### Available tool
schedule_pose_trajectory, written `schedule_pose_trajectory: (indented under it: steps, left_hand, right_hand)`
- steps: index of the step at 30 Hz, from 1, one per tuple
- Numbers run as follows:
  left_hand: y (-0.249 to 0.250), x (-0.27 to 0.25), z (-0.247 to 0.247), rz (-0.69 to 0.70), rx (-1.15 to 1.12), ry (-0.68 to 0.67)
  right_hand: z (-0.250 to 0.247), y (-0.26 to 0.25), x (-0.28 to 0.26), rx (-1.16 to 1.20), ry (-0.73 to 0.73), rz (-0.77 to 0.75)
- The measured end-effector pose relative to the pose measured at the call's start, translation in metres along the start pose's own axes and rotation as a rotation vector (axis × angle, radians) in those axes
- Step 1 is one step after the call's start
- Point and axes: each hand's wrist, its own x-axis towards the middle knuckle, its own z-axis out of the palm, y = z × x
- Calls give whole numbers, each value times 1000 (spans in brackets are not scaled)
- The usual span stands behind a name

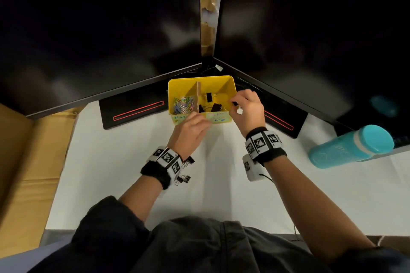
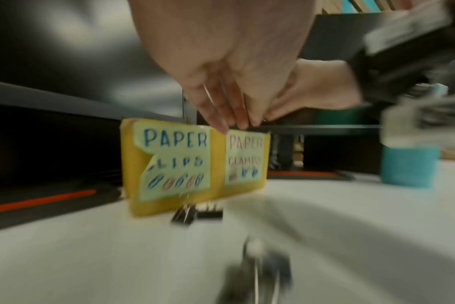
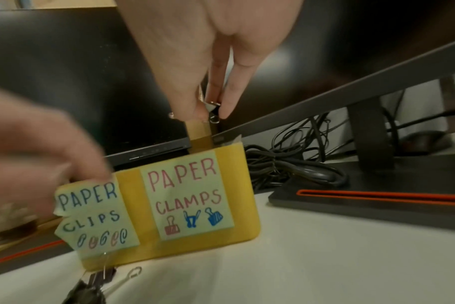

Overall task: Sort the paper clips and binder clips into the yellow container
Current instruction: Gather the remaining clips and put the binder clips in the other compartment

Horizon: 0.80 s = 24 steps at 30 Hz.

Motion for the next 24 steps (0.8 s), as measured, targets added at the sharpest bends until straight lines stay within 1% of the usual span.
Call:
schedule_pose_trajectory:
  steps: [3,5,6,8,11,13,14,16,18,19,20,21,22,24]
  left_hand:
    - [-25,-55,6,22,-61,-377]
    - [-39,-82,2,-31,-112,-560]
    - [-46,-90,-2,-49,-106,-604]
    - [-56,-101,-11,-92,-78,-604]
    - [-64,-107,-17,-160,120,-609]
    - [-68,-112,-18,-217,117,-537]
    - [-69,-114,-20,-289,59,-515]
    - [-70,-122,-24,-283,27,-549]
    - [-74,-127,-23,-205,85,-515]
    - [-75,-127,-22,-179,90,-564]
    - [-73,-126,-24,-201,47,-530]
    - [-74,-125,-22,-187,90,-492]
    - [-72,-122,-25,-199,129,-509]
    - [-71,-119,-25,-138,148,-540]
  right_hand:
    - [5,-5,8,-23,-57,-68]
    - [8,-11,1,-64,-86,-165]
    - [10,-14,-6,-77,-111,-237]
    - [19,-20,-29,-76,-215,-382]
    - [34,-29,-69,7,-481,-618]
    - [45,-38,-92,10,-650,-799]
    - [51,-43,-100,-14,-715,-877]
    - [66,-47,-112,-74,-805,-984]
    - [78,-42,-118,-77,-853,-971]
    - [79,-40,-120,-49,-862,-953]
    - [78,-37,-120,-26,-867,-910]
    - [76,-34,-117,-22,-861,-830]
    - [72,-31,-114,-54,-851,-747]
    - [67,-26,-112,-114,-782,-683]
